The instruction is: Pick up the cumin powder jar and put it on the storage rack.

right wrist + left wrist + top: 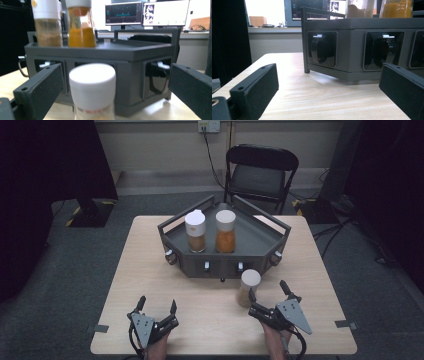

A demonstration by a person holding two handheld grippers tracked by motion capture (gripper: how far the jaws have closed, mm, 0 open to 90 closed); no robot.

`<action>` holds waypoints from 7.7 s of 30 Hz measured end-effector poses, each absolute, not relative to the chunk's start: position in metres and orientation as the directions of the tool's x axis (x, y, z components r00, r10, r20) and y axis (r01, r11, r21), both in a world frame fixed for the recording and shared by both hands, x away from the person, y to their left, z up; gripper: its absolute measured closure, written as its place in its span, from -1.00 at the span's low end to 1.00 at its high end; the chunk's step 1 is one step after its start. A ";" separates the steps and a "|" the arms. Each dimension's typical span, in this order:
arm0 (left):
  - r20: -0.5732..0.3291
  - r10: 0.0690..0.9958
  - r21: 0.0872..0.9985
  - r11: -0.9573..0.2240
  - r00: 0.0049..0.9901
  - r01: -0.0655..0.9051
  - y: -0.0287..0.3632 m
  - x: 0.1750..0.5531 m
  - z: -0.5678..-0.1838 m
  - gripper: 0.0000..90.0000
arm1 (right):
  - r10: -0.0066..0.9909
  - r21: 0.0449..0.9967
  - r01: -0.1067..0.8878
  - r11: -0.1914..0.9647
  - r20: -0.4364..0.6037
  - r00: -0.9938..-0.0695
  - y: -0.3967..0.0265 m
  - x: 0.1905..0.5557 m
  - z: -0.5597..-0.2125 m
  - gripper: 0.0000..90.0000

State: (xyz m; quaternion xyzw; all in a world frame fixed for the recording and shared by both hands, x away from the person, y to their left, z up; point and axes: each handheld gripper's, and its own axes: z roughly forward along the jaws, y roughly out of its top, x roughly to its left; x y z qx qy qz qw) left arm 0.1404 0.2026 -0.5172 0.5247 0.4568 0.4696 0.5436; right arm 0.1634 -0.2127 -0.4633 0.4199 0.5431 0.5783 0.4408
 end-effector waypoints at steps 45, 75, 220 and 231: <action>-0.004 0.990 1.000 0.008 0.140 -0.030 0.202 0.140 -0.517 -0.95 | 0.952 0.999 0.046 0.005 0.009 -0.306 -0.195 0.194 -0.466 -0.73; -0.003 0.990 0.999 0.008 0.142 -0.031 0.203 0.140 -0.517 -0.94 | 0.952 0.990 0.136 0.029 0.014 -0.307 -0.190 0.207 -0.465 -0.24; -0.004 0.989 0.999 0.008 0.146 -0.031 0.203 0.140 -0.517 -0.94 | 0.916 0.991 0.110 0.075 -0.025 -0.400 -0.206 0.258 -0.305 -0.24; -0.004 0.989 0.999 0.008 0.147 -0.031 0.203 0.140 -0.517 -0.94 | 0.924 0.992 0.106 0.066 -0.020 -0.381 -0.204 0.270 -0.297 -0.24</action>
